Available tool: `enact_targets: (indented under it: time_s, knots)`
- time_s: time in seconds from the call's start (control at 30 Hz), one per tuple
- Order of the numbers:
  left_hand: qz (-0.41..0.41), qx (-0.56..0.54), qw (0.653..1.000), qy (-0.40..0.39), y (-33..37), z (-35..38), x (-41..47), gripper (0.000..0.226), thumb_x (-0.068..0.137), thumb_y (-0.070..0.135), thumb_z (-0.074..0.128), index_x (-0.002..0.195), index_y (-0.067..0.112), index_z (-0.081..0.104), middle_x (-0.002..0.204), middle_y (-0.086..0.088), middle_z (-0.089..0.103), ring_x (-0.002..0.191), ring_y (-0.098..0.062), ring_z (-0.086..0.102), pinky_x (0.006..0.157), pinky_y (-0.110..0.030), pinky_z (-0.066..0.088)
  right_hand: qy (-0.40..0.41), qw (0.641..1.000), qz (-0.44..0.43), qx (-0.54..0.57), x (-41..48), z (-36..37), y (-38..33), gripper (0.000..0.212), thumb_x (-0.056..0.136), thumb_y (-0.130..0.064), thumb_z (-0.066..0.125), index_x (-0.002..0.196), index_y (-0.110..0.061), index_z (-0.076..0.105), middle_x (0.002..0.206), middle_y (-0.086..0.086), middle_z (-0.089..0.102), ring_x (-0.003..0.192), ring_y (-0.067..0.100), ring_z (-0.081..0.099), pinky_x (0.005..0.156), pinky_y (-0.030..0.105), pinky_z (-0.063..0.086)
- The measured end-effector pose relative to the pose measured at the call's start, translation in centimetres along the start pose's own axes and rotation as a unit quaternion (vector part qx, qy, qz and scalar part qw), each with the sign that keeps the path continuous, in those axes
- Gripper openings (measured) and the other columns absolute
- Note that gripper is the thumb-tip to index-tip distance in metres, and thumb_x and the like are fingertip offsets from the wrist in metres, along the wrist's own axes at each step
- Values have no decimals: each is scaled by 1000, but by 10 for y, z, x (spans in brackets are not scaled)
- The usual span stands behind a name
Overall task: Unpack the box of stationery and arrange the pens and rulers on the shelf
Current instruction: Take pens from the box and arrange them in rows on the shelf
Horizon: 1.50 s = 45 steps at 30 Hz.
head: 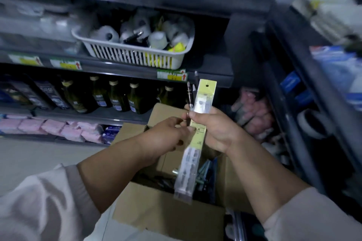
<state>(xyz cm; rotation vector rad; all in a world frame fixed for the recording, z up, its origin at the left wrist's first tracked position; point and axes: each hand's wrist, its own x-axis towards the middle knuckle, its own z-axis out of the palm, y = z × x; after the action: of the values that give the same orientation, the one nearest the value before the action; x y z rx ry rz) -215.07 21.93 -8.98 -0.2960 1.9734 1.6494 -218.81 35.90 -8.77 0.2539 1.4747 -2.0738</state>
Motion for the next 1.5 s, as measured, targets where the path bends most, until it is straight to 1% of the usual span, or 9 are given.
enact_targets:
  time_s: [0.13,0.23,0.43,0.67,0.83,0.93,1.07,1.27,1.5]
  knots:
    - [-8,-156,984,-82,47,26,-34,18,96,22,52,113,21,58,111,-7,68,99,-25,64,86,-40,51,-21,998,-37,42,-48,10,-42,19,97,1,44,111,-6,55,82,7,65,69,20,64,68,36,53]
    - [-21,-230,965,-123,75,45,-59,23,97,15,45,114,16,61,108,-12,69,99,-27,64,90,-45,50,-12,997,-62,43,-85,13,-65,19,97,1,44,108,-6,57,82,7,67,70,18,67,70,33,55]
    - [-19,-155,973,-167,114,65,-103,25,99,16,44,116,7,59,92,-13,67,77,-24,64,70,-35,52,67,990,-121,4,-148,18,-91,20,96,2,44,98,-9,61,84,7,66,75,17,62,67,27,53]
    - [39,-94,973,-206,129,74,-144,23,100,23,46,117,26,61,87,-5,72,81,-23,67,83,-42,54,103,981,-164,35,-200,28,-93,21,97,2,41,100,-7,59,94,11,65,83,24,63,80,38,51]
    - [53,-92,969,-225,133,86,-162,26,100,24,44,123,22,59,94,-5,71,76,-19,66,61,-29,51,129,971,-189,65,-232,29,-84,22,97,0,40,113,-2,55,96,15,64,83,26,63,78,39,52]
    - [59,-92,965,-240,133,95,-170,25,100,23,46,118,15,62,97,-11,71,79,-23,66,66,-34,52,175,962,-195,77,-252,25,-77,23,97,-3,43,119,-7,51,92,15,62,77,24,63,71,36,51]
    - [81,-70,960,-258,130,112,-181,24,98,18,48,115,9,63,103,-18,70,85,-28,65,81,-43,52,204,951,-219,75,-276,24,-66,24,96,0,43,117,2,53,107,25,56,87,29,60,82,39,50]
    - [65,-37,945,-320,127,134,-203,16,97,22,51,93,18,65,62,-3,68,55,-17,62,51,-26,49,220,949,-210,79,-318,19,-53,27,97,-4,41,121,1,52,104,21,60,86,28,61,81,40,50]
    - [61,-26,936,-344,128,166,-220,13,95,20,53,92,19,66,68,-4,69,60,-19,60,48,-25,48,240,936,-229,114,-356,5,-42,28,98,-5,39,122,0,52,106,20,59,88,29,60,85,43,49]
